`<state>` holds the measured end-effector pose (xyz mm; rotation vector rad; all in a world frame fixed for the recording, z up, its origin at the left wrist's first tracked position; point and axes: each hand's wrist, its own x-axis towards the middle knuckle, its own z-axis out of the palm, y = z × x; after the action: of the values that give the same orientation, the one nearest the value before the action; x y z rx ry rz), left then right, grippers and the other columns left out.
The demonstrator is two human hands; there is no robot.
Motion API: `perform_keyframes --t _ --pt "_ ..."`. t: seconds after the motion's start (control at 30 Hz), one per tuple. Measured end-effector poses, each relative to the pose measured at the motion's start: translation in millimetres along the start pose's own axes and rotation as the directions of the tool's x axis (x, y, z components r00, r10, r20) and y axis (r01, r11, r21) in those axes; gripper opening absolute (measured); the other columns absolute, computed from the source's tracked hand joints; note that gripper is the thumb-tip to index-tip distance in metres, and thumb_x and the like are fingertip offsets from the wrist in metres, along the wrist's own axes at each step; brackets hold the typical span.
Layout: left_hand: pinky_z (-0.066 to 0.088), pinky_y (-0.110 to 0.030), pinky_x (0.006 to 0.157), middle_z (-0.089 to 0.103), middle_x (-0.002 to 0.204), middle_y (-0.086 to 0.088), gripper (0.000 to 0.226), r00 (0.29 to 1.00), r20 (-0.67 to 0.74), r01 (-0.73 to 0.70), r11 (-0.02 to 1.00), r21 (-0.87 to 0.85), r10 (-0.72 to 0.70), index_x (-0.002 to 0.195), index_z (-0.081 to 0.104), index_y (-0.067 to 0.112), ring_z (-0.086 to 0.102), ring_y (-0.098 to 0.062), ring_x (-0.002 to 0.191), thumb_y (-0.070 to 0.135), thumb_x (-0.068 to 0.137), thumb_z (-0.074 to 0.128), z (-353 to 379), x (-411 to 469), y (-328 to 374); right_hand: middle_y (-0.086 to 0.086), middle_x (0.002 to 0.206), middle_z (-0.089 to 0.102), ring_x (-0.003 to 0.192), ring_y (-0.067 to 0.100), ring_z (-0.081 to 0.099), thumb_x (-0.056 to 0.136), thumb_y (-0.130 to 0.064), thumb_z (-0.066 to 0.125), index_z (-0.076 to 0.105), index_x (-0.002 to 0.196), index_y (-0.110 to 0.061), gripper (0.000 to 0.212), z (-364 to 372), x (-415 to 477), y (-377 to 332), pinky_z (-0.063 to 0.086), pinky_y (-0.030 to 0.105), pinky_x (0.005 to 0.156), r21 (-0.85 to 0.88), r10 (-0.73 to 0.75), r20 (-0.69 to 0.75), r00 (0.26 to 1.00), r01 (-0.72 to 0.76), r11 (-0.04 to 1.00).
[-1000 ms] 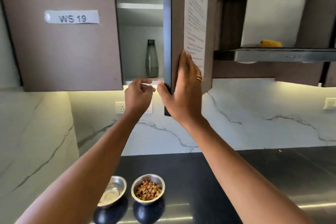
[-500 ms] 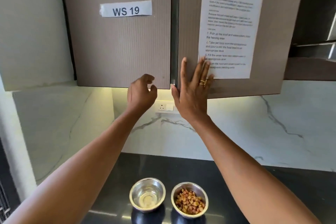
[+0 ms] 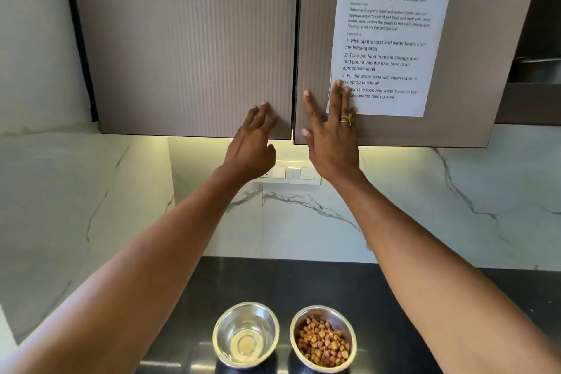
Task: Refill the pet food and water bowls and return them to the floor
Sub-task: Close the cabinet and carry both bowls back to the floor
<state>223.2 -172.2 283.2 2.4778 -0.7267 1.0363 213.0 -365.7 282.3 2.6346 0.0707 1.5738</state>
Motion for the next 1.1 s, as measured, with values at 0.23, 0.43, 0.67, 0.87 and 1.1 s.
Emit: perform_keyframes --t 0.23,0.43,0.67,0.87,1.1 --pt "0.044 -0.046 0.114 0.001 0.176 -0.003 0.08 0.998 -0.016 -0.065 0.998 0.016 0.065 0.164 0.027 0.018 -0.003 -0.027 0.162 0.0 0.092 0.057 24.8 -4.8 -19.9 0.031 0.175 -0.004 0.163 0.051 -0.002 0.106 -0.038 0.058 0.004 0.171 -0.03 0.085 26.8 9.4 0.5 0.021 0.064 0.129 -0.047 0.028 0.009 1.0 -0.027 0.999" --pt "0.037 -0.058 0.119 -0.001 0.176 -0.007 0.091 0.994 -0.019 -0.106 0.994 -0.013 0.106 0.166 0.018 0.016 -0.005 -0.03 0.161 -0.005 0.086 0.056 33.0 -11.0 -26.9 0.031 0.175 -0.003 0.163 0.05 0.0 0.105 -0.038 0.059 0.006 0.171 -0.031 0.085 26.5 9.9 -1.6 0.022 0.063 0.129 -0.046 0.029 0.019 0.999 -0.029 0.999" --pt "0.018 -0.06 0.127 0.019 0.173 -0.011 0.077 0.999 -0.025 -0.026 0.999 -0.041 0.025 0.161 0.034 0.014 0.008 -0.035 0.161 0.005 0.088 0.056 50.1 -51.7 -20.8 0.033 0.172 0.016 0.161 0.05 0.016 0.097 -0.014 0.063 0.035 0.166 -0.022 0.075 11.6 -40.8 -18.9 0.029 0.056 0.128 0.119 0.08 -0.005 0.997 -0.079 0.99" --pt "0.023 -0.054 0.127 0.037 0.165 -0.016 0.064 0.962 0.172 0.232 0.966 -0.115 -0.21 0.155 0.045 0.013 0.021 -0.036 0.158 0.007 0.092 0.057 114.2 -190.8 -32.1 0.017 0.168 0.034 0.156 0.037 0.033 0.093 -0.013 0.07 0.053 0.152 -0.019 0.061 36.5 -211.9 -21.6 0.047 0.048 0.119 0.278 0.145 0.247 0.958 -0.213 0.937" --pt "0.037 -0.049 0.118 0.064 0.142 -0.015 0.061 0.715 0.537 0.547 0.837 -0.032 -0.447 0.143 0.059 0.012 0.051 -0.041 0.139 0.016 0.083 0.062 160.5 -314.0 -43.4 0.008 0.155 0.048 0.142 0.029 0.052 0.096 -0.015 0.072 0.055 0.147 -0.02 0.054 53.2 -353.5 12.0 0.053 0.045 0.111 0.084 0.394 0.696 0.6 -0.614 0.785"
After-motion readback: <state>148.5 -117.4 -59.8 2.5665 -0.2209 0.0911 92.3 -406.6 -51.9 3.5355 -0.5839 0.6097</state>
